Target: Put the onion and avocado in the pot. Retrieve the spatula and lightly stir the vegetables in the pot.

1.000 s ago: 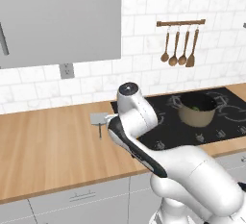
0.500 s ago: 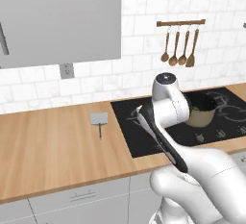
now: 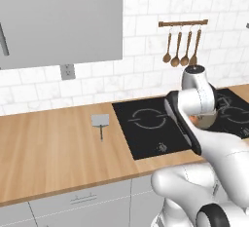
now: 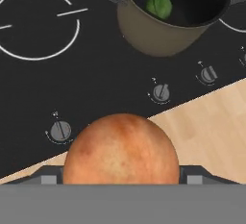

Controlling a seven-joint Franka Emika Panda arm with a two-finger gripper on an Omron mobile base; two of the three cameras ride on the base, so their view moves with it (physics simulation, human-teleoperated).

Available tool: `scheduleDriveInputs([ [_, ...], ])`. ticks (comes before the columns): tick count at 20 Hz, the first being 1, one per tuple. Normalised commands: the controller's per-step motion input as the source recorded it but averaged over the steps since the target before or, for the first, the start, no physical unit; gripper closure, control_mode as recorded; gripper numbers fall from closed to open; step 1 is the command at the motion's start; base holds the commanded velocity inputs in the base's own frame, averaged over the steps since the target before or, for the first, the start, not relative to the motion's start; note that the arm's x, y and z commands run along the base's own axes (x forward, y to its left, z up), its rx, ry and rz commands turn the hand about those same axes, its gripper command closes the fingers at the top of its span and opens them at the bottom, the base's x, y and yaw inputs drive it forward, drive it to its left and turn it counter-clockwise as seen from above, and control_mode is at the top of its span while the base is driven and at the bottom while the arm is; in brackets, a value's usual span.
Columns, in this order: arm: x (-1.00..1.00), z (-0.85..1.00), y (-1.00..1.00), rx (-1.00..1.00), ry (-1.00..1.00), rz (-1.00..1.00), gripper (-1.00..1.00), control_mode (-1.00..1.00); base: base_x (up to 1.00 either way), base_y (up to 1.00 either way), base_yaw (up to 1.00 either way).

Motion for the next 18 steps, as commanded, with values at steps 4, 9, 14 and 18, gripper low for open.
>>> scheduleDriveInputs([
  [4, 0.33, 0.2, -1.0, 0.03, 0.18, -0.12, 1.0, -1.0, 0.0, 0.0, 0.0],
  [9, 0.71, 0.21, -1.0, 0.2, 0.1, 0.01, 1.0, -1.0, 0.0, 0.0, 0.0],
  [14, 0.65, -0.14, -0.94, 0.05, 0.02, 0.09, 1.0, -1.0, 0.0, 0.0, 0.0],
  [18, 0.99, -0.5, -0.58, 0.0, 0.07, 0.05, 1.0, -1.0, 0.0, 0.0, 0.0],
])
